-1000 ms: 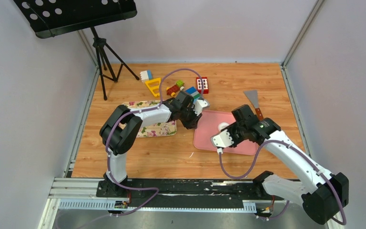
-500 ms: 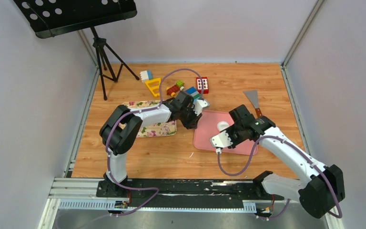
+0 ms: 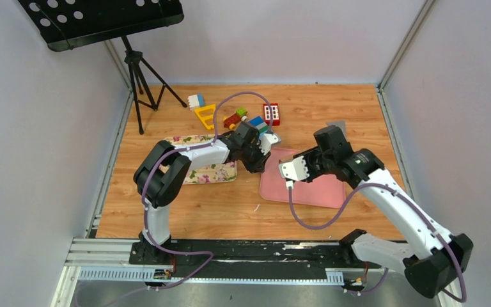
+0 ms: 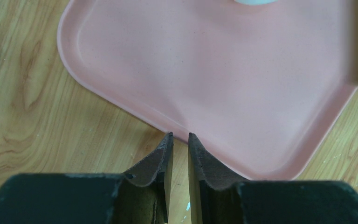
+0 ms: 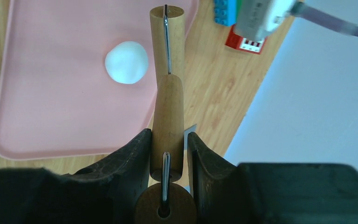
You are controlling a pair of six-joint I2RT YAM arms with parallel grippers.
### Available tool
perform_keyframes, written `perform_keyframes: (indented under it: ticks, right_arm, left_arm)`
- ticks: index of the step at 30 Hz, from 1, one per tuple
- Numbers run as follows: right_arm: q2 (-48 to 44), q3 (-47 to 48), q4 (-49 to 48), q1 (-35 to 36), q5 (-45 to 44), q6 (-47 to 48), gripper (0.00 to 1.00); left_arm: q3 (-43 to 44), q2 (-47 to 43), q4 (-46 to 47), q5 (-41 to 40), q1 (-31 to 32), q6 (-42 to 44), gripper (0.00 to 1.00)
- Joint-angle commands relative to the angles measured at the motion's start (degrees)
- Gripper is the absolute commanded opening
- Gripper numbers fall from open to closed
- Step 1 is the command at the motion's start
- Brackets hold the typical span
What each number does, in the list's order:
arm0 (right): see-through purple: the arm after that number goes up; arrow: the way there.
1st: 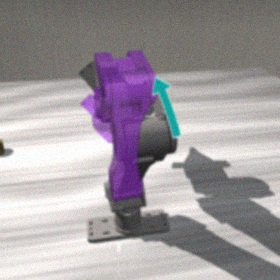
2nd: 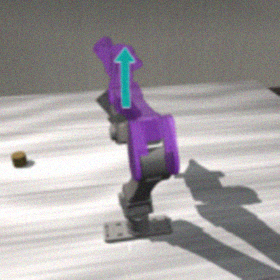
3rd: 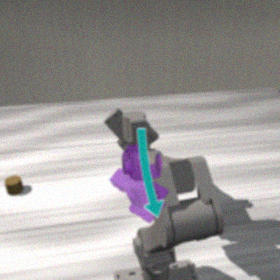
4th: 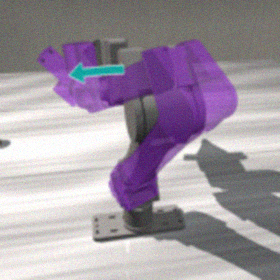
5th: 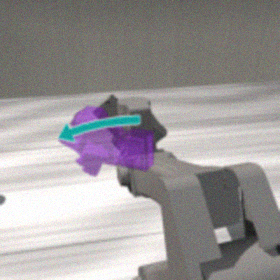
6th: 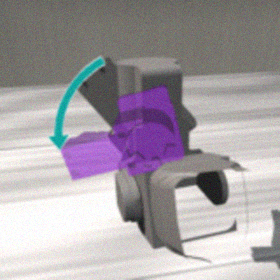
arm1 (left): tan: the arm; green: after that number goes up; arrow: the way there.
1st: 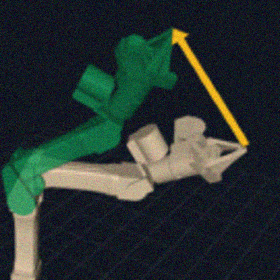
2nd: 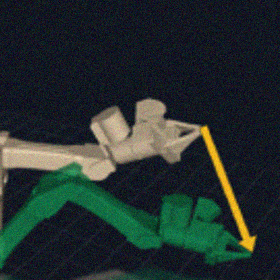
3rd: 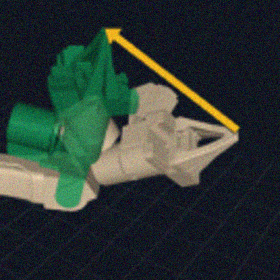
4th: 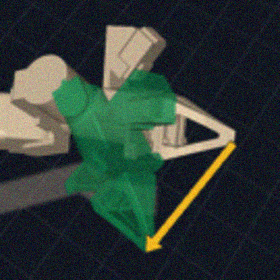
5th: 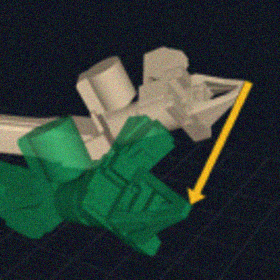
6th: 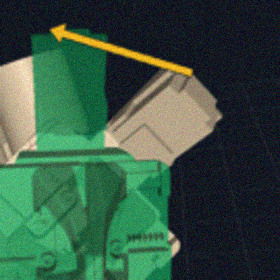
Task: Roll out the dumpling wrappers from the dough
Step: Flatten out the dough on the work surface.
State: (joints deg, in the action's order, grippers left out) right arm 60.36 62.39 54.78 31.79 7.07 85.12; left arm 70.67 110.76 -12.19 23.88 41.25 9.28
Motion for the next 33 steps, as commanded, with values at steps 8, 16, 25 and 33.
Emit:
perform_keyframes:
  ticks: [8,16,25,33]
  right_arm:
    - [10.56,-7.51,-7.95,-0.85,-4.21,-1.3,0.0]
    - [12.04,-8.31,-1.84,-1.26,-2.88,-1.42,0.0]
    - [13.07,-12.24,6.33,-1.27,-4.59,-2.42,0.0]
    - [12.74,-13.09,10.32,-1.25,-2.42,-3.83,0.0]
  left_arm:
    - [0.79,1.06,-1.6,2.25,0.49,0.38,0.24]
    - [0.78,1.13,-1.39,2.45,0.54,0.21,0.24]
    - [0.77,1.19,-1.25,2.63,0.25,0.06,0.24]
    - [0.52,0.95,-1.2,2.64,0.23,0.07,0.24]
